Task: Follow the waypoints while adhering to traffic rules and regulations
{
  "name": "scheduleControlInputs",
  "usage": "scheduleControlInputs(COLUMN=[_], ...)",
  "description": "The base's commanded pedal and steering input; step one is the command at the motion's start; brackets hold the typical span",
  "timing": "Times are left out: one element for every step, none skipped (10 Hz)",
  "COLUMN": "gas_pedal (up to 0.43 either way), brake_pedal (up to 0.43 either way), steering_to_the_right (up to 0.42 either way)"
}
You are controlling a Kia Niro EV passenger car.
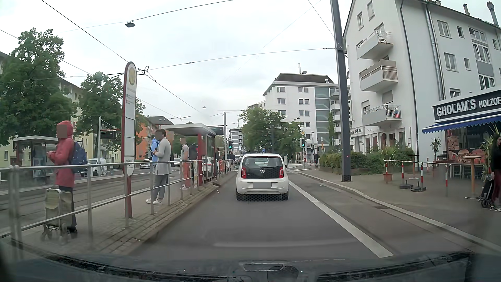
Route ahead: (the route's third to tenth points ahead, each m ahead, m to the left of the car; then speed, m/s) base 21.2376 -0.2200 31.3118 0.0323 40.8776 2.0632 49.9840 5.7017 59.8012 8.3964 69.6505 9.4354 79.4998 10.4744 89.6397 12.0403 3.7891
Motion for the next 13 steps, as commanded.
scheduleControlInputs(gas_pedal=[0.118, 0.11, 0.11, 0.11, 0.11, 0.11, 0.11, 0.118, 0.118, 0.118, 0.13, 0.13, 0.138], brake_pedal=[0.0, 0.0, 0.0, 0.0, 0.0, 0.0, 0.0, 0.0, 0.0, 0.0, 0.0, 0.0, 0.0], steering_to_the_right=[-0.006, -0.006, -0.006, -0.006, -0.006, -0.005, -0.003, 0.0, 0.002, 0.004, 0.005, 0.004, 0.005])
